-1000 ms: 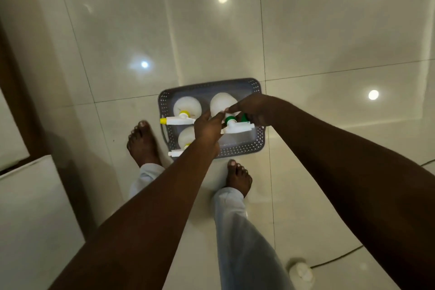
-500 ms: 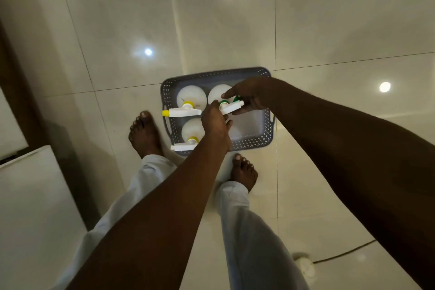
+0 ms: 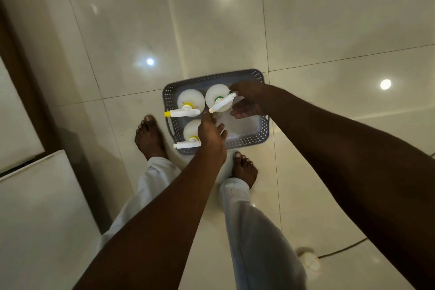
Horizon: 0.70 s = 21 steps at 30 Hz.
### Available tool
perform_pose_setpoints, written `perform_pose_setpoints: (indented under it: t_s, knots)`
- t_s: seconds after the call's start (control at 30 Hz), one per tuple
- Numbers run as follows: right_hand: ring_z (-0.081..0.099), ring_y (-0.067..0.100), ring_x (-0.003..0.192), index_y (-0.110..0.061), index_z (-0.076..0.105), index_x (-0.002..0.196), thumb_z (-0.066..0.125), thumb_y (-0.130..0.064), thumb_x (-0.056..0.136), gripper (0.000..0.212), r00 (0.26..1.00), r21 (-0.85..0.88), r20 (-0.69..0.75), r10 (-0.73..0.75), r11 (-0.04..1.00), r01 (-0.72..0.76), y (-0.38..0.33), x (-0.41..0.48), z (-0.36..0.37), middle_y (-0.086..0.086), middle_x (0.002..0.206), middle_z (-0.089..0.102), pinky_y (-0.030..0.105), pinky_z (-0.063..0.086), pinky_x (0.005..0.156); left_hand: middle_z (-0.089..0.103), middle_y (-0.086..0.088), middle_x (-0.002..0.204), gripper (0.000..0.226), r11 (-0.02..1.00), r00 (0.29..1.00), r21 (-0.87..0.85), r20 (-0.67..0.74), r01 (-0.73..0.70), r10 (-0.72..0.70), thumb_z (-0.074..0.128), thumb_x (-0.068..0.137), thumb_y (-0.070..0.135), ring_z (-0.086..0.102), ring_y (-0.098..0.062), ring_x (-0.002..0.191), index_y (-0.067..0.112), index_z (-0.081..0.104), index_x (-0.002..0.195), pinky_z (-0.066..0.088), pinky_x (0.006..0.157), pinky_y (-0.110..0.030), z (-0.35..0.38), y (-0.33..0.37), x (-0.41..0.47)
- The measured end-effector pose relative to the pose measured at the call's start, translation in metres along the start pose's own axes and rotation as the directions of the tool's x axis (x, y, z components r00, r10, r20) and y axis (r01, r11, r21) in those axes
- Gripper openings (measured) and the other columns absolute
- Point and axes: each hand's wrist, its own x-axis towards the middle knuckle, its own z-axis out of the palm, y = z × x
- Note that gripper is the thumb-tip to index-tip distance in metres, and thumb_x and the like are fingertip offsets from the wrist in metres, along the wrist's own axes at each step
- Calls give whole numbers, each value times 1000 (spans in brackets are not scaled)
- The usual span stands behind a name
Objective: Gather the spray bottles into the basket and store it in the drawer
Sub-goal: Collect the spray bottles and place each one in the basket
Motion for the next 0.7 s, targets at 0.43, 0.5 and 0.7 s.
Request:
perform_pose_setpoints:
  t_s: [0.43,0.5,0.7]
  knots:
    - [74,28,114,-16,66,135,66,-38,101,40,946,377,-73,-315,870,319,133,-122,-21,7,122,78,48,58,104,75,-8,121,23,704,874,525,355,-479,331,51,108,25,70,-24,115,17,70,118,57,99,-41,-16,-10,-126]
    - [73,29,116,-15,66,134,66,-35,102,38,925,456,-133,-356,806,376,161,-140,-21,6,123,78,48,57,104,75,-6,119,16,553,796,575,484,-603,365,54,107,28,69,-25,115,28,70,111,55,104,-49,-25,-11,-138]
    - [70,34,124,-9,63,138,61,-24,103,38,886,677,-302,-352,576,459,247,-190,-3,13,131,74,48,54,106,74,-9,103,22,293,666,598,677,-746,313,57,98,42,69,-27,101,47,72,83,53,98,-60,-54,-12,-178]
